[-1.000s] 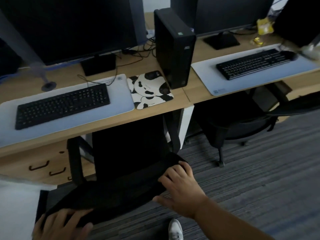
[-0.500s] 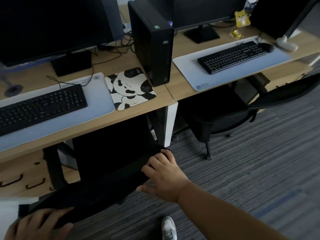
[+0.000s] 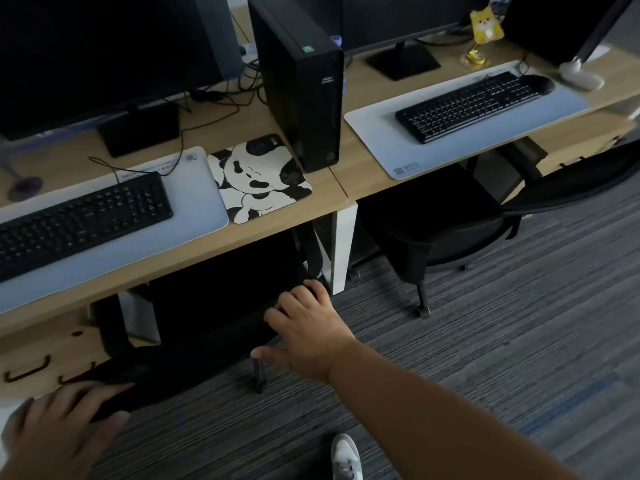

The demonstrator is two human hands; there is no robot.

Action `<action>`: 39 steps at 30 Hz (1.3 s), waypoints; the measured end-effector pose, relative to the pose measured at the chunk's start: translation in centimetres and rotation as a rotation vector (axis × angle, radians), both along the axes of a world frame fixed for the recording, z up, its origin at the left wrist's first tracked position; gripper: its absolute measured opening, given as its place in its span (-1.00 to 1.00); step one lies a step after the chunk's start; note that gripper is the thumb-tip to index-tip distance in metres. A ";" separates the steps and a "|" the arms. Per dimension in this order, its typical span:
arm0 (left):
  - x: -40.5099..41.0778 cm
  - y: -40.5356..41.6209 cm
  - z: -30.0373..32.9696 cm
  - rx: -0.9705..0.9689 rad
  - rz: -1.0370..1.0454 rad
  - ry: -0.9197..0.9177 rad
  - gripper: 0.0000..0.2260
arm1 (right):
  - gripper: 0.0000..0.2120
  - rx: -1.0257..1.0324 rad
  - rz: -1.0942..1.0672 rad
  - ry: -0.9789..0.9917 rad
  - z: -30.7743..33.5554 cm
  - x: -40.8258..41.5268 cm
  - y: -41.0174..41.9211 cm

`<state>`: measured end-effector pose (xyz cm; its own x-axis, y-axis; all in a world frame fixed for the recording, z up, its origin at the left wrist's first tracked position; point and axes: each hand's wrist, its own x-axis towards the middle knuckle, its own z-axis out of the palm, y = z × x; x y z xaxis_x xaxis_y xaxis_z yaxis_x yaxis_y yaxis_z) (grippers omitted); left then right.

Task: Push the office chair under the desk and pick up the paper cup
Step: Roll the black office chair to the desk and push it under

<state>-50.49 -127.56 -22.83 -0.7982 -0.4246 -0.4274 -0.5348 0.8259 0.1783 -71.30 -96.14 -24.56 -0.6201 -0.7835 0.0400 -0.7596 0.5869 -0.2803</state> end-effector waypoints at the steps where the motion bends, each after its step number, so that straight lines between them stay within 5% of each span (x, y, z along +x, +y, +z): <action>1: -0.2 -0.2 0.0 -0.020 0.011 -0.043 -0.41 | -0.42 0.009 -0.003 -0.004 0.0 0.0 -0.3; 4: -1.1 -0.9 1.3 -0.087 0.006 -0.008 -0.52 | -0.35 -0.018 -0.042 -0.051 0.2 -0.1 -1.0; 7: -0.9 -2.3 1.3 -0.018 0.117 0.088 -0.42 | -0.37 -0.234 -0.274 -0.086 0.6 0.0 -1.0; 10: -1.2 -4.6 2.0 0.099 0.713 0.266 -0.36 | -0.48 -0.377 -0.747 -0.366 0.9 -0.3 -0.5; 13: -1.1 -4.4 1.6 0.736 1.275 0.380 -0.64 | -0.56 -0.384 -0.927 -0.881 0.3 -1.0 -0.7; 15: -0.8 -4.3 1.2 0.834 1.312 0.434 -0.76 | -0.59 -0.409 -0.944 -0.869 -0.1 -1.4 -0.8; 25: -0.1 -5.5 -1.2 0.650 1.051 0.462 -0.82 | -0.64 -0.436 -0.901 -0.889 0.4 -2.6 -0.3; 39: -0.2 -7.0 -2.0 0.630 1.153 0.456 -0.81 | -0.72 -0.444 -0.899 -0.891 0.9 -1.8 -0.4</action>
<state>-50.73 -134.59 -24.86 -0.2529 -0.7666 -0.5902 -0.6462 -0.3201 0.6928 -73.14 -96.55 -23.71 -0.8571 -0.1191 -0.5012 0.3787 0.5139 -0.7697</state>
